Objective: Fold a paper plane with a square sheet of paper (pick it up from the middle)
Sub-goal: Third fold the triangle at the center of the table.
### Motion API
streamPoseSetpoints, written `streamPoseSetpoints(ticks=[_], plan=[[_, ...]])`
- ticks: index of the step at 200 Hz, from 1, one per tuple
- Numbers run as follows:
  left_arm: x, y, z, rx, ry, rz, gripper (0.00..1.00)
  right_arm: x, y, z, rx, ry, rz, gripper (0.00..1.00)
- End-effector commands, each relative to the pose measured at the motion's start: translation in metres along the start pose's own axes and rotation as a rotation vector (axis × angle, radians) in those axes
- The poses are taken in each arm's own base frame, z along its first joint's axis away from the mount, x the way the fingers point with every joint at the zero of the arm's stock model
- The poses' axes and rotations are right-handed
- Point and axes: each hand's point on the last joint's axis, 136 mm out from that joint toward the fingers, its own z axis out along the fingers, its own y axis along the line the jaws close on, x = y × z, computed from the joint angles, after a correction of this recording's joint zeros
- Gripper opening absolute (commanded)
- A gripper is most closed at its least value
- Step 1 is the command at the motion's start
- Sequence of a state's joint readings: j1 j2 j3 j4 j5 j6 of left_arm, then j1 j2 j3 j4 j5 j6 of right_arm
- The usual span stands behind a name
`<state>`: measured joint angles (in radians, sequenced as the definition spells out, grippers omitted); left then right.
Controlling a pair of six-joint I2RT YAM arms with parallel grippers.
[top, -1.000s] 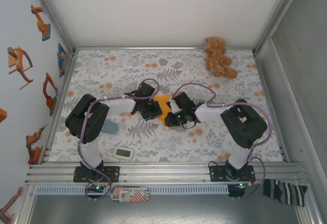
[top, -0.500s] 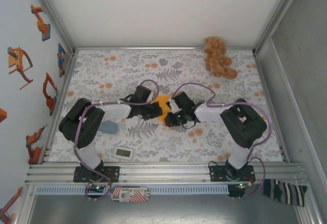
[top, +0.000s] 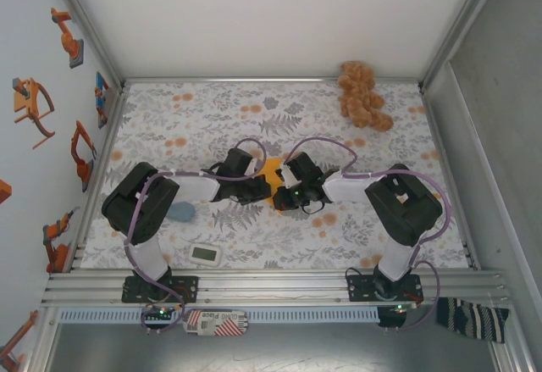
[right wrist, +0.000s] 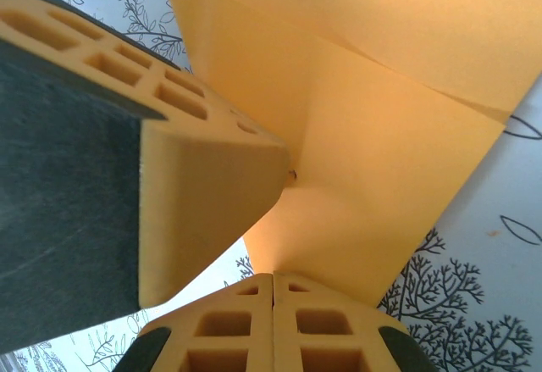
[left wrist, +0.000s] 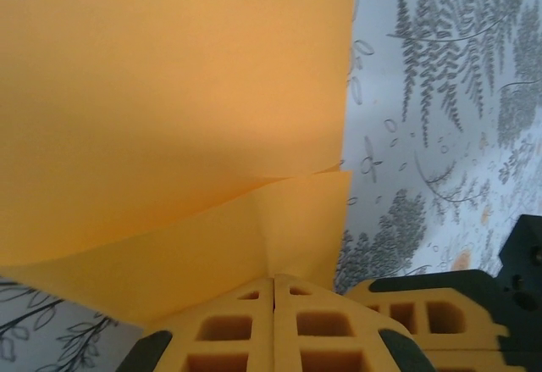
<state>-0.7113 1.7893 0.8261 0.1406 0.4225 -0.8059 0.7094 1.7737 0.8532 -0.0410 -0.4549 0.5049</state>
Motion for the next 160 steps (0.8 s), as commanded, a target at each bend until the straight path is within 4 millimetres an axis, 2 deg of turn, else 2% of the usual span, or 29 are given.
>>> streamPoseSetpoints(ticks=[1,66,89,122,160], plan=[[0.007,0.014,0.004,-0.049,0.014,0.018,0.03,0.046,-0.044,0.012,0.162,0.142,0.085,0.00],[-0.002,0.043,0.007,-0.108,0.000,-0.001,0.04,0.061,-0.051,0.014,0.175,0.197,0.084,0.00],[-0.015,0.056,-0.002,-0.126,-0.013,-0.021,0.05,0.067,-0.055,0.015,0.186,0.218,0.091,0.00],[-0.030,0.087,-0.021,-0.232,-0.017,-0.105,0.03,0.068,-0.056,0.014,0.190,0.218,0.090,0.00],[-0.046,0.098,-0.033,-0.261,-0.032,-0.133,0.03,0.064,-0.054,0.014,0.187,0.210,0.087,0.00]])
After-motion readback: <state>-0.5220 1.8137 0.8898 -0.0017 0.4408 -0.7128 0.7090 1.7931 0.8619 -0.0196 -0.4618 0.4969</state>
